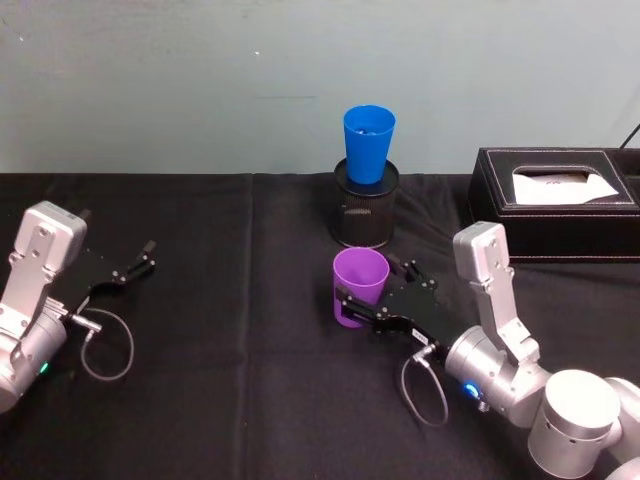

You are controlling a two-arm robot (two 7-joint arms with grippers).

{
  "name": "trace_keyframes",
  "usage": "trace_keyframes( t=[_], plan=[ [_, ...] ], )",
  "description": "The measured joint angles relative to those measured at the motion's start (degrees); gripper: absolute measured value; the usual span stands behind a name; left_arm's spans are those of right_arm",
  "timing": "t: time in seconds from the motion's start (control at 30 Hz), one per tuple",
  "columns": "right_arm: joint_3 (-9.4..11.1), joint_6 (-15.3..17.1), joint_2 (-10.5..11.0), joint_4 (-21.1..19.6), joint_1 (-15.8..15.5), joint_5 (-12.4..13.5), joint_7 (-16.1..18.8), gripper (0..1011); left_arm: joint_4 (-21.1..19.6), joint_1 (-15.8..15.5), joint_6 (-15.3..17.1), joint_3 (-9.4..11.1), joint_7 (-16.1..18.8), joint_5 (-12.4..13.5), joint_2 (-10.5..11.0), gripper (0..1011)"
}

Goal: Pick up one cup with a gripper and tap it against the other cup.

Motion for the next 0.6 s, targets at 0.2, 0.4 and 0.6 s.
trace_keyframes(
  t=[0.2,0.4,0.6],
  plan=[
    [0.26,-0.28,-1.54,1.84,0.76,-0.72,0.61,1004,0.00,0.00,0.00,0.00,0.00,0.00,0.00,1000],
    [0.32,-0.73,-3.03,3.65,1.66,-2.14,0.79,1004,0.00,0.00,0.00,0.00,0.00,0.00,0.00,1000],
    [0.64,-1.12,-4.20,4.95,2.26,-3.27,1.06,1004,0.00,0.00,0.00,0.00,0.00,0.00,0.00,1000]
  ],
)
